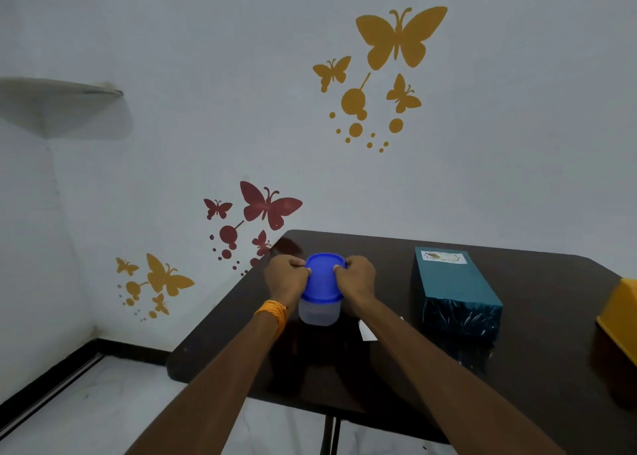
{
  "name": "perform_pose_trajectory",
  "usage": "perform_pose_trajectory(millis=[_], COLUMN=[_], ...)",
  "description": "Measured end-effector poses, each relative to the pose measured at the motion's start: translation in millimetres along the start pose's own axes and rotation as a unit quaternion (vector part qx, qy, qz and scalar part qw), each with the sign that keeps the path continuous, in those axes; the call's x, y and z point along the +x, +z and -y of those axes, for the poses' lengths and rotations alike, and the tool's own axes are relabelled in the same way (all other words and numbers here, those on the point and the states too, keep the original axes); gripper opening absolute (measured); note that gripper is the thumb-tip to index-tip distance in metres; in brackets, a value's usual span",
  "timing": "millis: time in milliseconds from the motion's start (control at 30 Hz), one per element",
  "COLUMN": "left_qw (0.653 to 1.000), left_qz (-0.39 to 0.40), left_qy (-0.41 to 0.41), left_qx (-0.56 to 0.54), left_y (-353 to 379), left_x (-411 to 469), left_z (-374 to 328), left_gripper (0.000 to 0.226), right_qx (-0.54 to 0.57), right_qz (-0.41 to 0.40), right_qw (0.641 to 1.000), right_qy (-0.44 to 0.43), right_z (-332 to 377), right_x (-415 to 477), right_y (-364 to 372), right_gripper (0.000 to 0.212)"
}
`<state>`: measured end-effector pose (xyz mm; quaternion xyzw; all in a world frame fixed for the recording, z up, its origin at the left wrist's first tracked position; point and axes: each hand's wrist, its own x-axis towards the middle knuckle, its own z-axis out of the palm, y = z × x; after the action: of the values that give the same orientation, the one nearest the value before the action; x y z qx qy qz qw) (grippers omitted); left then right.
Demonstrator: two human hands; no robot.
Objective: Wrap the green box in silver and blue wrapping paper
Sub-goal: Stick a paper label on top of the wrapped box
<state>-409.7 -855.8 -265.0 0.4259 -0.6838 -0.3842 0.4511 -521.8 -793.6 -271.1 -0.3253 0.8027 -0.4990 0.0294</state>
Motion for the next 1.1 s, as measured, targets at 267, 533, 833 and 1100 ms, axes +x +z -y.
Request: perform_pose_trajectory(millis=[267,533,833,1100], left_qw=[0.99,0.965,0.951,0.947], left_qz=[0.025,0.119,0.148,0.235], left_qy=[0.026,0.023,0.015,0.024], left_qx=[0.137,0.232,0.272,0.217], left_y=[4,3,8,2], left_x=[-6,12,17,46], left_z=[1,1,6,12], left_gripper=[0.021,0.028,0.037,0.035], right_qx=[-0.092,-0.141,-0.121,-0.106], right_qz=[0.047,0.132,0.127,0.144], right_qw=[0.994,0.981,0.984,0.98], right_qy=[-0.042,-0.004,0.03,0.082], right_z=[5,15,14,6], right_x=[-3,-1,4,47], right_y=[-5,-10,-9,11], right_gripper=[0.034,0.048,0.053,0.064])
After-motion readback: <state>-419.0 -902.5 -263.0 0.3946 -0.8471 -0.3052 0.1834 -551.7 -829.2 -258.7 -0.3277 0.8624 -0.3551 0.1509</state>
